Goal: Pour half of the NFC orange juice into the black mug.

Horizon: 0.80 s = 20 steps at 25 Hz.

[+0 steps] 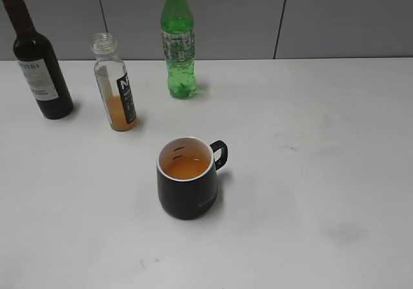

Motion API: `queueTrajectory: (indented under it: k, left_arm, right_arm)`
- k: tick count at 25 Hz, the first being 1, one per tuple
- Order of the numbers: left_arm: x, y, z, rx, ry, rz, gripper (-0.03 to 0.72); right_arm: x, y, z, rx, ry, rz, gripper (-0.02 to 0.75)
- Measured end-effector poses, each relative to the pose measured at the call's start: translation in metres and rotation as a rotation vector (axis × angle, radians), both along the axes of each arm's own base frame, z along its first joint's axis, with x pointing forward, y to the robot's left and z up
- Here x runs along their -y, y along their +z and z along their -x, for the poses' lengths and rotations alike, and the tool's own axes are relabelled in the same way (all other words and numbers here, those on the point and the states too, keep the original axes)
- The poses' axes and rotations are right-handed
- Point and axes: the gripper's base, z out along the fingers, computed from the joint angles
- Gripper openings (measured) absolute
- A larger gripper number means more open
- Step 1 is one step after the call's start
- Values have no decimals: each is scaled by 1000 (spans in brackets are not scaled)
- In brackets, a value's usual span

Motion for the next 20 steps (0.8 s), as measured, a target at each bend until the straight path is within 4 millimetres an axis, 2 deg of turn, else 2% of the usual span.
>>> queueTrajectory:
  k: [5, 20]
  left_arm:
    - [6, -3, -5, 20, -57, 4, 582]
    - [6, -2, -5, 32, -62, 13, 578]
  right_arm:
    - [0, 0, 0, 0, 0, 0, 587]
    - [0, 0, 0, 0, 0, 0, 587]
